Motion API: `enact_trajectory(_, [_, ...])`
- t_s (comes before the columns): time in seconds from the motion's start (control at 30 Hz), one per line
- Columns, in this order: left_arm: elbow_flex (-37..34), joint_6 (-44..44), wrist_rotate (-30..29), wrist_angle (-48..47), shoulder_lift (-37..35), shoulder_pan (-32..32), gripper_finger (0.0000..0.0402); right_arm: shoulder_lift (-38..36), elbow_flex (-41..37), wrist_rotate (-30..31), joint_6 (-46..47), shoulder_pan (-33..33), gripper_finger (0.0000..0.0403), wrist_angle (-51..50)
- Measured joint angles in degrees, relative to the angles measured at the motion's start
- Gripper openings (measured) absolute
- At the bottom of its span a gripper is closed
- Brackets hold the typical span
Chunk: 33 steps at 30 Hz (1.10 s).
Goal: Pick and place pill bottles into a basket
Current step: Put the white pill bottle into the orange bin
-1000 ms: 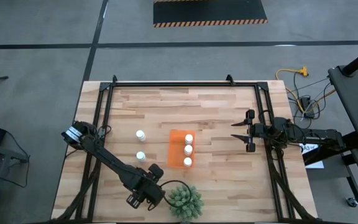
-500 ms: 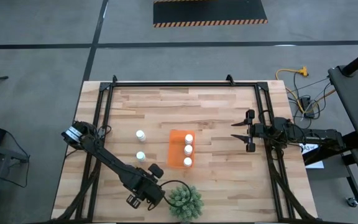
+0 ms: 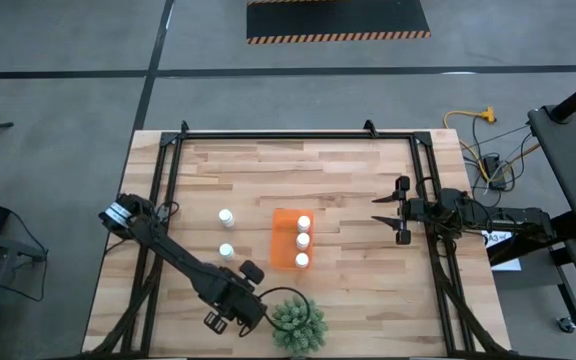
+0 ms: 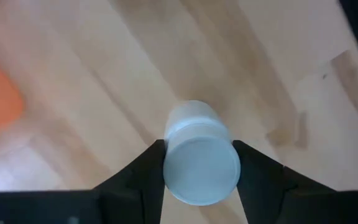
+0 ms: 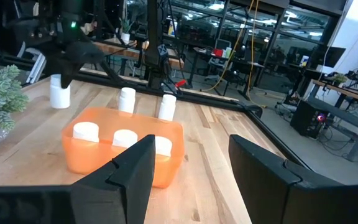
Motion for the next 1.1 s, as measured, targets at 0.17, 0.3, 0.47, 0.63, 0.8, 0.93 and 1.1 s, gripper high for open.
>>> enact_trajectory(0.17, [4.07,0.01,-3.80,-8.76,-0.03,0.96,0.0143,0.02,0.00,0.00,-0.02,0.02,0.0194,0.02])
enact_trajectory(0.3, [7.89,0.04,-5.66,-12.61,-0.09,2.13,0.0143,0.02,0.00,0.00,-0.02,0.02,0.0194,0.00])
enact_trajectory(0.47, [11.96,0.91,-5.63,-13.30,-0.24,4.37,0.0143,0.05,0.00,0.00,0.00,0.02,0.0194,0.02])
enact_trajectory(0.63, [14.59,4.62,-5.64,-15.19,-0.33,7.49,0.0143,0.07,0.00,0.00,-0.02,0.02,0.0194,0.01])
enact_trajectory(0.8, [16.95,6.35,-5.64,-15.83,-0.33,11.13,0.0143,0.07,0.00,0.00,-0.01,0.01,0.0194,0.00])
enact_trajectory(0.93, [18.93,9.95,-5.66,-15.73,-0.31,13.45,0.0143,0.07,0.00,0.00,0.00,0.01,0.0194,0.00])
enact_trajectory(1.1, [20.19,13.70,-5.65,-15.19,0.57,15.67,0.0143,0.07,0.00,0.00,-0.02,0.02,0.0194,0.00])
